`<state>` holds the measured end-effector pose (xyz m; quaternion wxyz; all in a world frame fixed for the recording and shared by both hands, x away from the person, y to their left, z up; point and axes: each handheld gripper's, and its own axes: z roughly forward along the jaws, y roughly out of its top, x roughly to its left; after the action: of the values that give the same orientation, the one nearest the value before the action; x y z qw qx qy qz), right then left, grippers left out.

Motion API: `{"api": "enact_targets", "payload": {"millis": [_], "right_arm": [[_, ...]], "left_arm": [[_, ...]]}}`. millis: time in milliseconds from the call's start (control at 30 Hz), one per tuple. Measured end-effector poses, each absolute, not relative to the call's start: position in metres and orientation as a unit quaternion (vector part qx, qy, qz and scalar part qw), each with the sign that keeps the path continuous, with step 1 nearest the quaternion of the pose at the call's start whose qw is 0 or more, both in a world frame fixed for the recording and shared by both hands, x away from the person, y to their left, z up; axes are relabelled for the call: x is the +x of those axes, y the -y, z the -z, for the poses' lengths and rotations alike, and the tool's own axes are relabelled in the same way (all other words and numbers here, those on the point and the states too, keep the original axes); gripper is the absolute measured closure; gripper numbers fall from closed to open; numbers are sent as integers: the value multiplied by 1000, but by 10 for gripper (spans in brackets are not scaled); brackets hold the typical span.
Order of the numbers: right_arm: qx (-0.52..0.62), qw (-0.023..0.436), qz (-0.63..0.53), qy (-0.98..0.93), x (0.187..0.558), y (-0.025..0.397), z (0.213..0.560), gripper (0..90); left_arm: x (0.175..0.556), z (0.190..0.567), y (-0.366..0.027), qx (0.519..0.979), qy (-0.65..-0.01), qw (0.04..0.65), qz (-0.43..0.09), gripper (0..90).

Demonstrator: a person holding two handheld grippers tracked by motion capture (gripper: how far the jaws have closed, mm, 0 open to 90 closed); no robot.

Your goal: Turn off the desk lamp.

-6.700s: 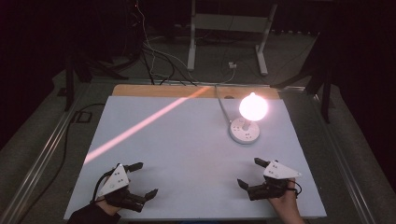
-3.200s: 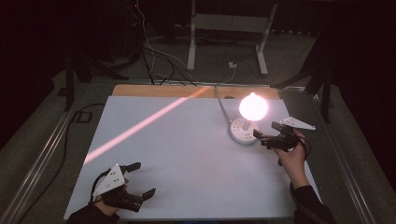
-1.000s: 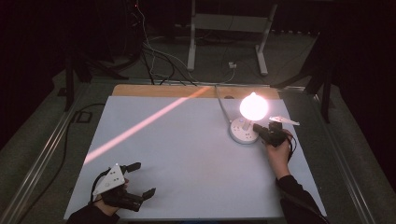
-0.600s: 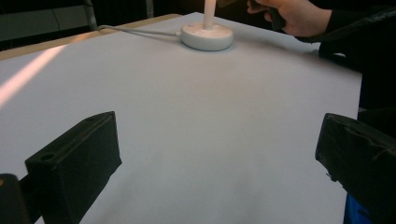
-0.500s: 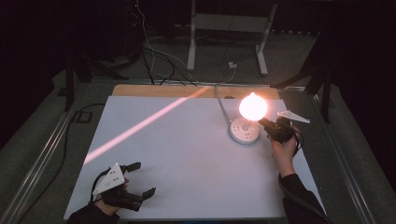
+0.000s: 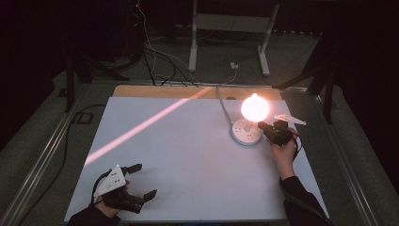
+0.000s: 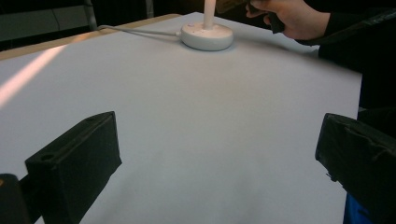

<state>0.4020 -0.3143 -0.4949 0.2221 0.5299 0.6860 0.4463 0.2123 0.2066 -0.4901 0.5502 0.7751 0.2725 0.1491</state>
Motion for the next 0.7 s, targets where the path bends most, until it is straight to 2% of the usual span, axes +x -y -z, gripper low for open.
{"api": "enact_targets", "payload": {"millis": [700], "right_arm": [[533, 223, -421, -699, 405, 311, 510, 896]], "left_arm": [[212, 490, -206, 775, -270, 552, -146, 6]]}}
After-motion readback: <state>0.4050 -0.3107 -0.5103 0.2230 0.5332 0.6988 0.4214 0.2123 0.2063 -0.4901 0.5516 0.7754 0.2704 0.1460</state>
